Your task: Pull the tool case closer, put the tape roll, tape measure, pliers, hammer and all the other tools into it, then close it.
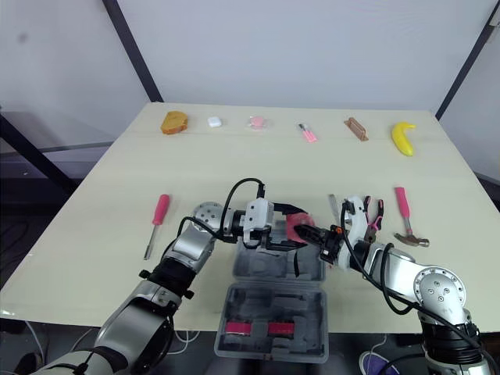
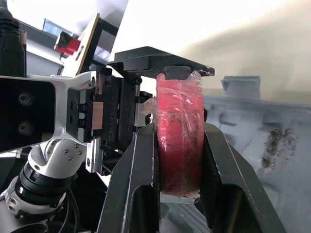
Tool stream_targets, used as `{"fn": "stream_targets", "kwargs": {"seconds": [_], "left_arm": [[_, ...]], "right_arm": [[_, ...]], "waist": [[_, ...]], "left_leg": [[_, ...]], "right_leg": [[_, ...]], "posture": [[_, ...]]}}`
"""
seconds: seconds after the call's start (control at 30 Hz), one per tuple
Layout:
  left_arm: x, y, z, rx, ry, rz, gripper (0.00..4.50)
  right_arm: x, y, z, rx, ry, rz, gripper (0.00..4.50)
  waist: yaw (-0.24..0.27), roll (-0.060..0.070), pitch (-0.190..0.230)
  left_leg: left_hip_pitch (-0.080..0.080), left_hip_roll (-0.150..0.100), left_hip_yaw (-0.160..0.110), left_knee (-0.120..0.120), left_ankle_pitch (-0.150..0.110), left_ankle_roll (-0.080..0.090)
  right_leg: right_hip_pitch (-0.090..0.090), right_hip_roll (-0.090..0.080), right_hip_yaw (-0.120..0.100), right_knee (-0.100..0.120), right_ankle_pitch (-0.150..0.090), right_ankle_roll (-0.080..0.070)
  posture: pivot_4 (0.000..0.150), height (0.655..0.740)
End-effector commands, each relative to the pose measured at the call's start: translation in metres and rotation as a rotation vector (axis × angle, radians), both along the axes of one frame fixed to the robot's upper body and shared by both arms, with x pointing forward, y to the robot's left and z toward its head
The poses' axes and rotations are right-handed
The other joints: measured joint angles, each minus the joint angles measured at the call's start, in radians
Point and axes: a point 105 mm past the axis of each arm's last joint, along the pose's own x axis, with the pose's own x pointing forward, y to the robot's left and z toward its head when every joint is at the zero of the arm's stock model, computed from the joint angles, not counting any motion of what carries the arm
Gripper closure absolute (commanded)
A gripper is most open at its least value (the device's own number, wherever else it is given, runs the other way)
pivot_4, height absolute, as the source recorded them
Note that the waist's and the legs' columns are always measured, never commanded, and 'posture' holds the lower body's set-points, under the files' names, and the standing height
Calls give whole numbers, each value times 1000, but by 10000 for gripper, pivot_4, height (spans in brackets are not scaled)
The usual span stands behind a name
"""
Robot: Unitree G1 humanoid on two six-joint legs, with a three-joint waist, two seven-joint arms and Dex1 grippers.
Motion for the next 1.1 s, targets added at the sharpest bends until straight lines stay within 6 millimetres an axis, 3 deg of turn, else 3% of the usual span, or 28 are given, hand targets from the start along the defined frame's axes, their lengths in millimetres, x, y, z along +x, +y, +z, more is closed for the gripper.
{"fn": "stream_targets", "kwargs": {"seconds": [0.03, 0.07, 0.17, 0.33, 0.5, 0.6, 0.83, 1.1], "left_arm": [[-4, 5, 9, -36, 33, -12, 15012], [-5, 8, 10, -38, 39, -3, 15012], [-6, 18, 12, -47, 57, 27, 479], [-25, 42, 16, -24, 83, 5, 0], [-60, 76, 23, 21, 147, -41, 0], [-72, 87, 25, 57, 161, -49, 0], [-93, 96, 27, 99, 187, -69, 0], [-100, 94, 28, 103, 186, -60, 0]], "right_arm": [[-6, 1, 12, -2, -57, 31, 40321], [-7, -1, 12, 0, -57, 31, 40321], [-11, -13, 11, -1, -46, 16, 40321], [-22, -45, 3, -30, -3, -40, 40321], [-43, -89, -27, -119, 131, -99, 40321], [-52, -103, -44, -147, 199, -113, 40321], [-60, -108, -62, -122, 281, -120, 40321], [-71, -85, -73, -38, 343, -88, 40321]], "waist": [[0, 0, 0], [0, 0, 0], [-1, 0, 0], [0, 0, 0], [0, 1, 0], [0, 1, 0], [1, 1, 0], [2, 1, 0]], "left_leg": [[0, 0, 0, 0, 0, 0], [0, 0, 0, 0, 0, 0], [-1, 0, -1, 0, 0, 0], [-3, 1, -2, 0, 0, 0], [-8, 3, -2, 0, 0, 0], [-7, 2, -2, 0, 0, 0], [-7, 1, -1, 1, 0, 0], [-7, 1, -1, 1, 0, 0]], "right_leg": [[0, 0, 0, 0, 0, 0], [0, 0, -1, 0, 0, 0], [0, 0, -1, -1, 0, 0], [-1, 0, -2, -2, 0, 0], [-6, -1, -2, -2, 0, 0], [-6, -1, -2, -1, 0, 0], [-5, -1, -1, -2, 0, 0], [-6, 0, -1, -2, 0, 0]], "posture": [[1500, 7400], [1500, 7400], [1500, 7400], [1500, 7400], [1500, 7400], [1500, 7400], [1500, 7400], [1500, 7400]]}}
